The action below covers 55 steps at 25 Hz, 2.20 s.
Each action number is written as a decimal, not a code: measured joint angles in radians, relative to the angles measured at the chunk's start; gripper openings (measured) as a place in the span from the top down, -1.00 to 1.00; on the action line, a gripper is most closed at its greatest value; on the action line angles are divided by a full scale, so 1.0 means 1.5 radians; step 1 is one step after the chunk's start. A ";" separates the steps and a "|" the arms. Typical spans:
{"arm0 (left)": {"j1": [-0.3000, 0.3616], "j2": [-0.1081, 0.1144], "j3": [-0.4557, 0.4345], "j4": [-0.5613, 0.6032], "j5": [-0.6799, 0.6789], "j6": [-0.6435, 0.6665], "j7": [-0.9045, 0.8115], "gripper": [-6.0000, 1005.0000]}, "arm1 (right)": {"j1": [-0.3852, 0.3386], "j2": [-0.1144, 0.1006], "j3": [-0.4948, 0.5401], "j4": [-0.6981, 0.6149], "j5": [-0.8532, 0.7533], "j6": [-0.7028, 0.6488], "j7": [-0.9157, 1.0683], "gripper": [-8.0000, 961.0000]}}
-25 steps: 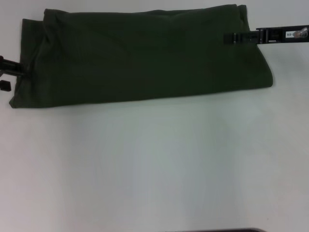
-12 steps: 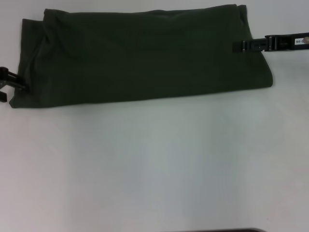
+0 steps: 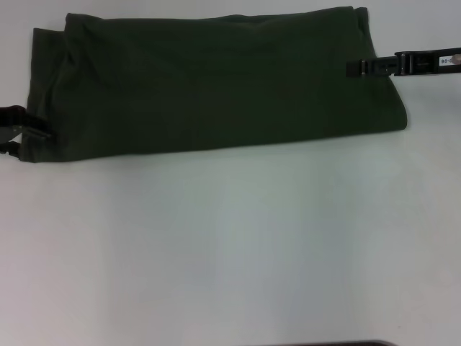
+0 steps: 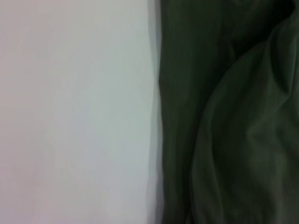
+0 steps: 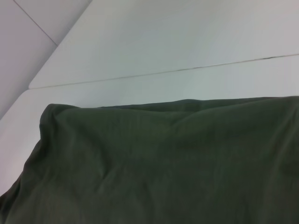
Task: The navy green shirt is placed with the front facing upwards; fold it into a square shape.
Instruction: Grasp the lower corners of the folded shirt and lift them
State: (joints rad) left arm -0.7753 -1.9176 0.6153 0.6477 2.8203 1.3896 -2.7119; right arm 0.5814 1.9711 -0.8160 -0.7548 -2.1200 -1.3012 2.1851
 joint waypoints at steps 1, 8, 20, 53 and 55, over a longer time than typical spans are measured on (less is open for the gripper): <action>-0.001 0.000 0.000 -0.003 0.000 -0.002 0.000 -0.13 | 0.000 0.000 0.000 0.000 0.000 0.000 0.000 -0.91; -0.009 -0.007 0.032 -0.010 0.004 -0.020 -0.001 -0.08 | -0.002 0.000 0.000 0.000 0.000 -0.001 -0.001 -0.90; -0.014 -0.009 0.076 -0.002 0.002 -0.018 0.002 0.29 | -0.003 -0.008 0.010 0.000 -0.010 -0.011 0.022 -0.90; -0.010 -0.008 0.078 0.038 -0.001 0.038 0.019 0.98 | 0.041 -0.002 0.020 0.019 -0.211 0.005 0.202 -0.88; -0.010 -0.008 0.077 0.038 -0.001 0.037 0.020 0.98 | 0.045 -0.002 0.020 0.031 -0.210 0.010 0.202 -0.87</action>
State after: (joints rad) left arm -0.7899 -1.9298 0.7312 0.7041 2.8181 1.4454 -2.6824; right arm 0.6496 1.9680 -0.7866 -0.7082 -2.4351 -1.2865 2.4884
